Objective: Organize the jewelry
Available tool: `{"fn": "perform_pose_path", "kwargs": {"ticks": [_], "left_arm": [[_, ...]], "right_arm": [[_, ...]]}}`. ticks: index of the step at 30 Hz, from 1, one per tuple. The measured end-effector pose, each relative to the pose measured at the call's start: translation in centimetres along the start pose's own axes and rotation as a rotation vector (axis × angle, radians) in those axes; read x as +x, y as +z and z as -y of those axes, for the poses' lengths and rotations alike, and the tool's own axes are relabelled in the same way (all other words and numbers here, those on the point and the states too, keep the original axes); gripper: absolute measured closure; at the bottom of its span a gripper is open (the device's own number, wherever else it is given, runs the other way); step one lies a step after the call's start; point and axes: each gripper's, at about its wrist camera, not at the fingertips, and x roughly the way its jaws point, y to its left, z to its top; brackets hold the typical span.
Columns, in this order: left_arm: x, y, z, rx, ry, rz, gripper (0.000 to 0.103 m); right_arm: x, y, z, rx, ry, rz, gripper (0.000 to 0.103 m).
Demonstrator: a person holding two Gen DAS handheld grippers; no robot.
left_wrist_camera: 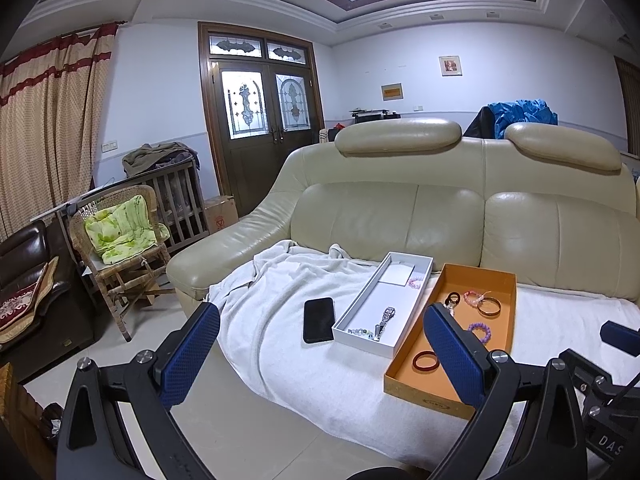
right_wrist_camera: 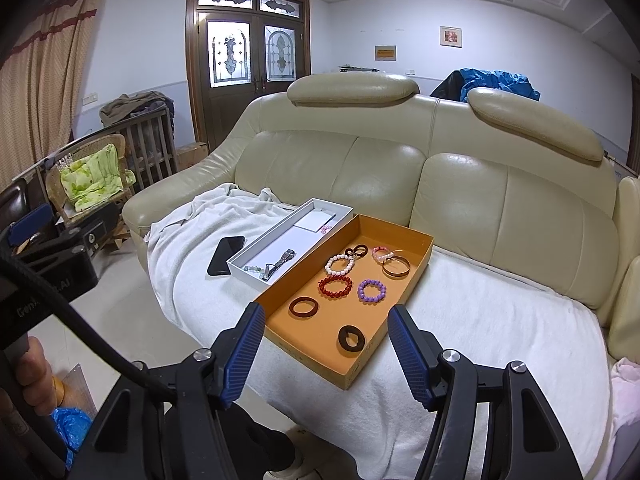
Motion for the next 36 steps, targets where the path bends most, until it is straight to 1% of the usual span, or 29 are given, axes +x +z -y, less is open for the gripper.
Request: {"fn": "perform_pose_path", "kwargs": {"ticks": [8, 13, 27, 36], "left_arm": [[1.8, -0.1, 0.1, 0.006, 0.006, -0.024, 0.002], [3.1, -0.1, -0.1, 0.002, 0.016, -0.036, 0.002], [6.7, -0.6, -1.0, -0.009, 0.057, -0.089, 0.002], [8.9, -0.8, -1.5, -0.018, 0.047, -0.112, 0.002]], "right_arm": [[1.0, 1.3, 0.4, -0.007, -0.017, 0.007, 0.035], [2.4, 2.0, 0.6, -0.009, -0.021, -0.004, 0.035], [6.8, 2.8, -0.5, -0.028, 0.013, -0.046, 0.035], [8.9, 3.2, -0.8, -0.036, 0.004, -0.068, 0.035]]}}
